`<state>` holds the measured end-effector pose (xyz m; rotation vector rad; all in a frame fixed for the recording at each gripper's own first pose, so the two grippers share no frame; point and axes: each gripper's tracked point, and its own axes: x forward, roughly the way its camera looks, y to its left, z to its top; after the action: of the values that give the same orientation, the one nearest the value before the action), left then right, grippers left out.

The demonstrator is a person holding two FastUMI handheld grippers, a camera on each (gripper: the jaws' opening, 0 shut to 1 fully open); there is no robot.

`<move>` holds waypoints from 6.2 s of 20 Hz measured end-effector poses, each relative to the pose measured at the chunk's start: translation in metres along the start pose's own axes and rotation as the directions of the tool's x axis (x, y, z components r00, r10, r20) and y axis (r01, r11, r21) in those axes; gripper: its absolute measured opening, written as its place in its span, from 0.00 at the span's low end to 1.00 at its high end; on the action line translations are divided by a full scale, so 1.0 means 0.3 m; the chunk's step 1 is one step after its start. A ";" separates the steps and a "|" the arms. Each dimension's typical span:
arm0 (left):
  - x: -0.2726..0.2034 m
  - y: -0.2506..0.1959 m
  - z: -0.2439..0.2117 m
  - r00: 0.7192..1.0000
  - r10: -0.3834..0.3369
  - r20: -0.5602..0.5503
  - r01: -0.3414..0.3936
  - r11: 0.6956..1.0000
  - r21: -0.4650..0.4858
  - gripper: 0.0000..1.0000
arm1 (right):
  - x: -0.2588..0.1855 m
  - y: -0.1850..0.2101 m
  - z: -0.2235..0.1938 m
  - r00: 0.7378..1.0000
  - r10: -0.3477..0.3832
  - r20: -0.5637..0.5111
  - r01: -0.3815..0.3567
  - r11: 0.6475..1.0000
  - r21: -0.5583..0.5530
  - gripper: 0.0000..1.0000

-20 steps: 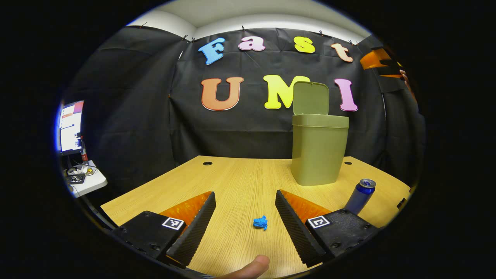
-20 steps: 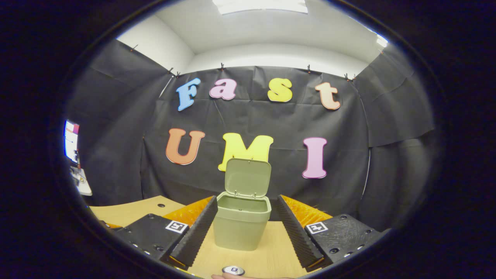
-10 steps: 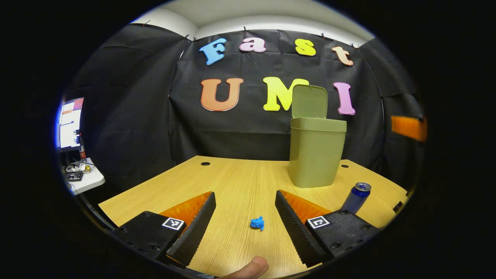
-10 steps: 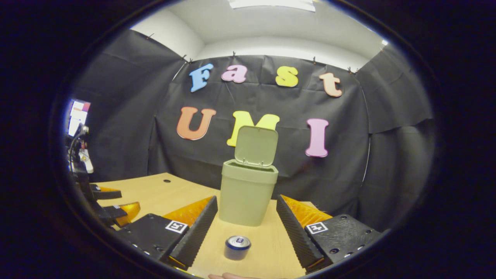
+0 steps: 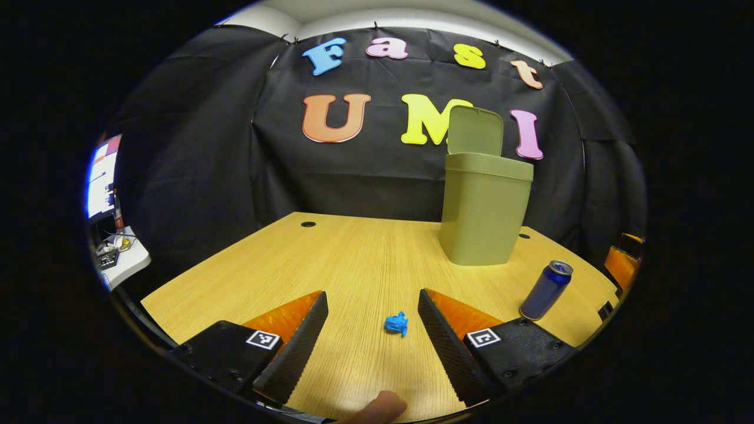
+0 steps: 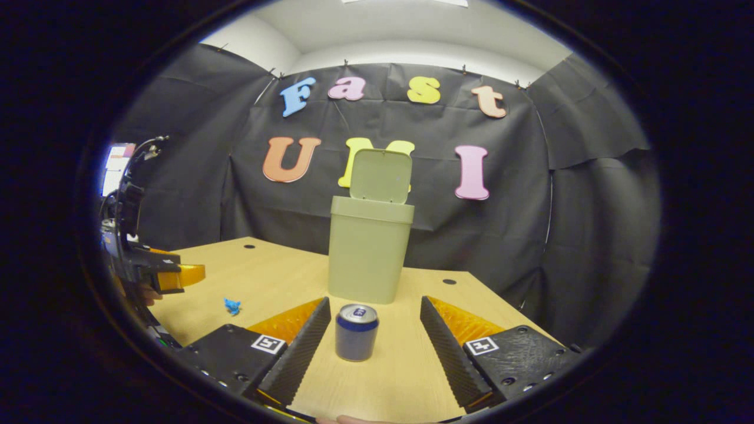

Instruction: Press the lid of the desktop garbage bin to open it, pick up the crumpled paper on the desktop and throw it into the bin, then pick up the pop can on the desktop and drop it into the bin, and finally close the garbage bin lid.

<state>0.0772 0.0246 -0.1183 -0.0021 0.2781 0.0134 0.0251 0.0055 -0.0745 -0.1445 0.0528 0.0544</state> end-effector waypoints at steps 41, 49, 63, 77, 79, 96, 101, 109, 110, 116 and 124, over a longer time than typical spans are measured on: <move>0.258 -0.016 -0.277 0.950 -0.048 -0.308 0.064 0.997 0.042 0.39 | 0.054 0.038 -0.296 0.974 0.060 -0.219 -0.048 0.997 0.058 0.95; 0.192 -0.039 -0.206 0.970 -0.078 -0.231 0.082 0.997 0.009 0.37 | 0.118 0.035 -0.302 0.968 0.060 -0.243 -0.040 0.995 0.089 0.98; 0.057 -0.076 -0.088 0.989 -0.119 -0.087 0.123 0.992 0.039 0.36 | 0.371 0.068 -0.331 0.956 -0.001 -0.292 0.043 0.989 0.139 0.95; 0.079 -0.077 0.026 0.991 -0.118 -0.064 0.120 0.993 0.018 0.36 | 0.350 -0.009 -0.203 0.963 -0.008 -0.268 0.055 0.984 0.168 0.80; 0.097 -0.082 0.090 0.992 -0.112 -0.049 0.113 0.993 0.023 0.36 | 0.350 -0.014 -0.162 0.965 0.012 -0.262 0.034 0.985 0.170 0.81; 0.444 -0.435 0.806 0.968 -0.244 0.061 0.237 0.966 0.102 0.36 | 0.344 -0.165 -0.070 0.950 0.044 -0.310 0.006 0.987 0.159 0.80; 0.586 -0.655 0.975 0.938 -0.333 0.093 0.325 0.941 0.090 0.36 | 0.354 -0.206 -0.097 0.944 0.040 -0.329 0.018 0.985 0.171 0.80; 0.736 -0.871 0.980 0.914 -0.401 0.063 0.391 0.911 0.129 0.36 | 0.348 -0.275 -0.112 0.940 0.020 -0.342 0.046 0.982 0.184 0.80; 0.748 -0.875 0.972 0.915 -0.400 0.057 0.391 0.912 0.124 0.37 | 0.346 -0.276 -0.122 0.937 0.022 -0.350 0.049 0.980 0.194 0.80; 0.738 -0.856 0.970 0.923 -0.382 0.049 0.373 0.918 0.134 0.51 | 0.359 -0.269 -0.173 0.922 0.024 -0.387 0.062 0.976 0.210 0.80; 0.621 -0.759 0.999 0.925 -0.366 0.102 0.353 0.927 0.125 0.98 | 0.330 -0.240 -0.171 0.923 0.020 -0.384 0.066 0.976 0.209 0.80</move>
<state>0.3417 -0.1996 0.1187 0.0517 0.1503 -0.3676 0.1256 -0.0681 -0.1207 0.0675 0.4498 -0.0050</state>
